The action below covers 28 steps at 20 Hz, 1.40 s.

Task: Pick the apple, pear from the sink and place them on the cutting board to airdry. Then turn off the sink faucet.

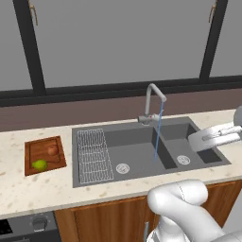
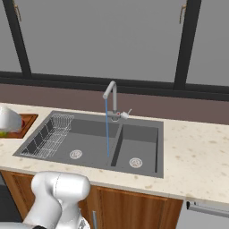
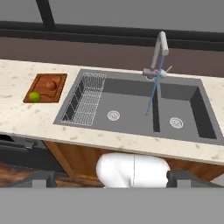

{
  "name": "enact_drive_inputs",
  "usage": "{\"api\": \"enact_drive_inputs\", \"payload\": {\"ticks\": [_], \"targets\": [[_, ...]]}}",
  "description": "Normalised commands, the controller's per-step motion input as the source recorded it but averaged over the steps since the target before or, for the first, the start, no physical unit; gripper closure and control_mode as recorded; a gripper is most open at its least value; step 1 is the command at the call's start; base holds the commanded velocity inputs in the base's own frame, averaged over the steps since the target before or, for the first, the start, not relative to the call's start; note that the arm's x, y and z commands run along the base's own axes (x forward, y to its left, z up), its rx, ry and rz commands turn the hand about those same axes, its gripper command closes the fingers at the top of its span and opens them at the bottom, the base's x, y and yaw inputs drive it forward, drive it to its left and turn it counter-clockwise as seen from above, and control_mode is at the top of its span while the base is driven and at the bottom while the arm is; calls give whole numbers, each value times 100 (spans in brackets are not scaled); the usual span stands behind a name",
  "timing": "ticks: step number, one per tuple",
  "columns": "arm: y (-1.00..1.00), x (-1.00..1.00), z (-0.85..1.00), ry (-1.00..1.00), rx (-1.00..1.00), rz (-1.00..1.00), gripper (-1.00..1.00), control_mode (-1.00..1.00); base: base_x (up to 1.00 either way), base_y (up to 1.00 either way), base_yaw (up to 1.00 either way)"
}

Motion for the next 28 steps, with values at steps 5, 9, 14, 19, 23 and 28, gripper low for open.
{"api": "enact_drive_inputs", "payload": {"ticks": [5,9,14,19,23,28], "targets": [[-35,-26,1,-13,0,13,-100,-100,0,0,0],[-8,-39,0,-8,4,1,-100,-100,0,0,0],[-57,-11,4,-18,0,11,-100,-100,0,0,0],[-75,-10,4,-19,0,19,-100,-100,0,0,0],[-65,-21,-2,-19,0,21,-100,-100,0,0,0],[-35,-4,-19,-16,1,21,-100,-100,0,0,0]]}}
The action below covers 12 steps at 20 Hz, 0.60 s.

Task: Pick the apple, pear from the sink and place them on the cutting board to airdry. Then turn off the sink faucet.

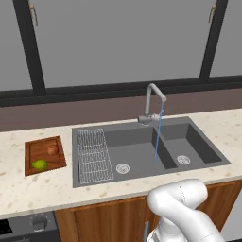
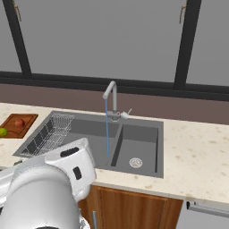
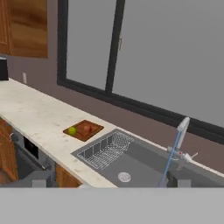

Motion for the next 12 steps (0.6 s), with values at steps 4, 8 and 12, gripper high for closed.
{"api": "enact_drive_inputs", "payload": {"ticks": [4,8,12], "targets": [[-24,13,-11,-11,0,20,-100,-100,0,0,0],[-4,31,-20,-6,0,14,-100,-100,0,0,0],[0,33,-33,-3,0,6,-100,-100,0,0,0]]}}
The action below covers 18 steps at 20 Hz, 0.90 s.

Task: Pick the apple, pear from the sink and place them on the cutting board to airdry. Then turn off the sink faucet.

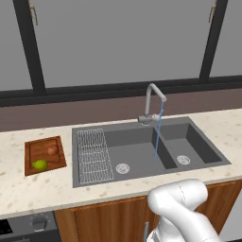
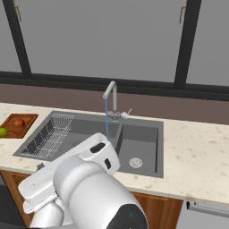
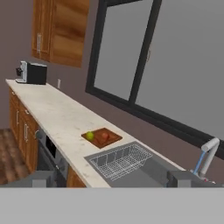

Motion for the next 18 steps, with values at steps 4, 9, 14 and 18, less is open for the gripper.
{"api": "enact_drive_inputs", "payload": {"ticks": [4,9,14,18], "targets": [[0,31,-29,-1,0,-1,-100,-100,0,0,0],[-1,41,-15,0,1,-5,-100,-100,0,0,0],[-22,54,0,4,12,2,-100,-100,0,0,0],[-22,47,-3,3,9,4,-100,-100,0,0,0]]}}
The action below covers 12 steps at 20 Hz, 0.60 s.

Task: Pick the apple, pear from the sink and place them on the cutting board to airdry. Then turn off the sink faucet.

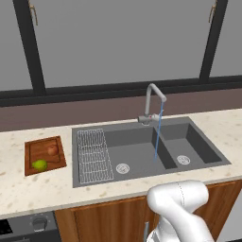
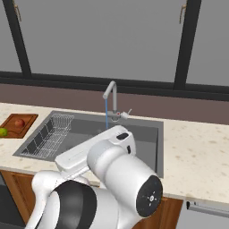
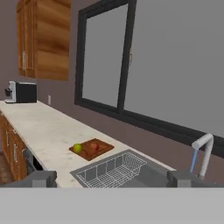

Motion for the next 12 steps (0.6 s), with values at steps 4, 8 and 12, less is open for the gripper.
{"api": "enact_drive_inputs", "payload": {"ticks": [4,8,12], "targets": [[-2,46,-27,1,2,2,-100,-100,0,0,0],[0,47,-25,0,1,0,-100,-100,0,0,0],[-2,40,-14,0,1,0,-100,-100,0,0,0]]}}
